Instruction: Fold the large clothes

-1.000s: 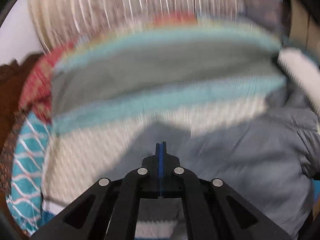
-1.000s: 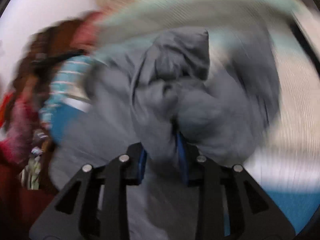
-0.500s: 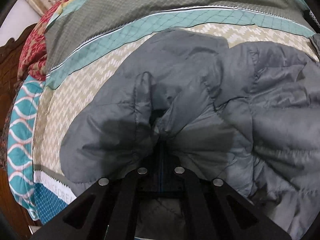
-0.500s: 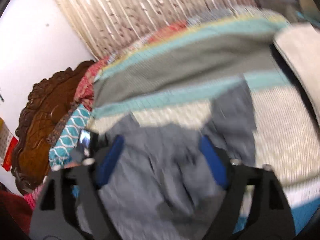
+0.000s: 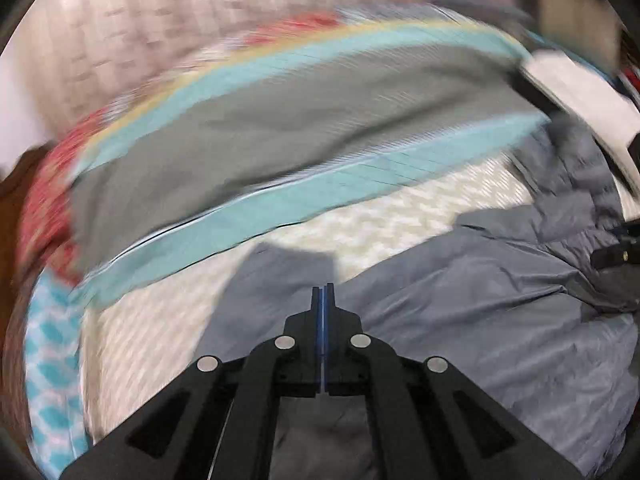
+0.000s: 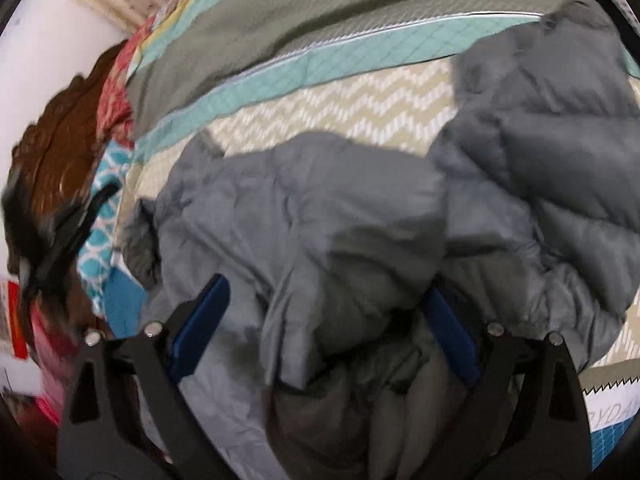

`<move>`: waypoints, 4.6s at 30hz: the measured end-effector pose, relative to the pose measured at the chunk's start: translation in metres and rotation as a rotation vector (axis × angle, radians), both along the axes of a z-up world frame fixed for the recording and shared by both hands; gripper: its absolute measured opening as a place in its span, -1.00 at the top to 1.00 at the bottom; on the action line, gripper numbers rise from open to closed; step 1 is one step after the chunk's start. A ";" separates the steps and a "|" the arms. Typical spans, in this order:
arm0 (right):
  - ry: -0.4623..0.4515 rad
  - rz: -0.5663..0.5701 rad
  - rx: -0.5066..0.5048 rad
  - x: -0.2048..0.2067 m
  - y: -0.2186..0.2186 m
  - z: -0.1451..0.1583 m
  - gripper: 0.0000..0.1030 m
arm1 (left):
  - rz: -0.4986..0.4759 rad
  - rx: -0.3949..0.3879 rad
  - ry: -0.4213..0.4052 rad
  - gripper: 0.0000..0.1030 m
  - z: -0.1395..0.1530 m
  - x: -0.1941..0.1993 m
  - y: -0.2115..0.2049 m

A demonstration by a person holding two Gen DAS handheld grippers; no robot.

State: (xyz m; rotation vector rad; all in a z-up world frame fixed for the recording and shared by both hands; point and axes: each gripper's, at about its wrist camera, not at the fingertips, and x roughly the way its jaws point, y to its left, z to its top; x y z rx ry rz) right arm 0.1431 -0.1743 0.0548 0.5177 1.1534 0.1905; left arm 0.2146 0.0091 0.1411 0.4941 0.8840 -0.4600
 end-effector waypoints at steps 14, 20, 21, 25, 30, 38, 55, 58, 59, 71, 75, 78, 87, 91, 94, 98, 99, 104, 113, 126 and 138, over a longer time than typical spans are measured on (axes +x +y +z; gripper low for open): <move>-0.187 0.079 -0.264 0.080 0.005 0.041 0.73 | -0.046 0.062 0.152 0.50 -0.091 0.049 -0.031; -0.470 0.062 -0.423 0.161 0.030 0.111 0.73 | 0.297 0.064 -0.052 0.50 -0.030 0.115 -0.011; -0.479 0.048 -0.426 0.167 0.031 0.109 0.54 | 0.356 0.058 -0.079 0.50 -0.022 0.123 -0.005; -0.247 -0.033 -0.410 0.200 0.024 0.037 -0.74 | 0.504 0.048 -0.017 0.50 -0.027 0.139 0.016; -0.303 -0.132 -0.143 0.159 -0.027 0.036 -0.72 | 0.413 -0.034 -0.046 0.50 -0.019 0.087 0.015; -0.528 -0.464 0.024 -0.020 -0.172 0.078 -0.85 | 0.171 -0.035 -0.028 0.49 -0.047 0.022 -0.023; -0.289 -0.635 0.403 0.063 -0.227 -0.020 -0.72 | 0.575 0.172 0.026 0.43 -0.117 0.048 0.102; -0.265 -0.647 0.451 0.091 -0.219 -0.019 -0.68 | 0.565 0.201 0.013 0.43 -0.118 0.047 0.096; -0.254 -0.663 0.467 0.097 -0.217 -0.021 -0.51 | 0.567 0.206 0.009 0.43 -0.118 0.048 0.095; -0.718 -0.780 -0.250 -0.088 -0.203 0.114 0.86 | 0.370 0.096 -0.067 0.44 -0.096 0.030 0.014; -0.292 -1.011 -0.207 -0.143 -0.238 0.013 0.86 | 0.304 0.210 -0.020 0.44 -0.116 0.032 -0.020; -0.122 -1.045 0.081 -0.169 -0.244 -0.052 0.85 | 0.278 0.290 -0.042 0.43 -0.115 0.025 -0.028; -0.320 -1.012 -0.294 -0.230 -0.145 0.022 0.10 | 0.297 0.024 -0.077 0.43 -0.041 -0.029 0.050; -0.471 -0.601 -0.461 -0.150 -0.077 0.070 0.10 | 0.370 -0.092 -0.047 0.43 -0.033 -0.045 0.092; -0.389 -0.333 -0.311 -0.042 -0.060 0.056 0.07 | 0.460 -0.145 -0.033 0.43 -0.035 -0.056 0.121; -0.213 -0.229 -0.128 0.072 -0.075 0.003 0.07 | 0.545 -0.150 0.006 0.43 -0.044 -0.075 0.154; -0.135 -0.234 -0.114 0.095 -0.086 -0.016 0.07 | 0.562 -0.143 0.011 0.43 -0.046 -0.081 0.161; 0.024 -0.570 0.177 0.096 -0.164 -0.066 0.81 | 0.679 -0.110 0.066 0.43 -0.066 -0.108 0.210; -0.158 -0.209 -0.014 0.084 -0.025 0.042 0.36 | 0.793 -0.265 0.092 0.43 -0.090 -0.120 0.259; -0.003 0.085 0.049 0.293 0.286 0.023 -0.24 | 0.685 -0.285 -0.039 0.43 -0.077 -0.162 0.281; -0.017 0.124 0.107 0.313 0.334 -0.003 0.89 | 0.732 -0.186 0.056 0.43 -0.124 -0.134 0.305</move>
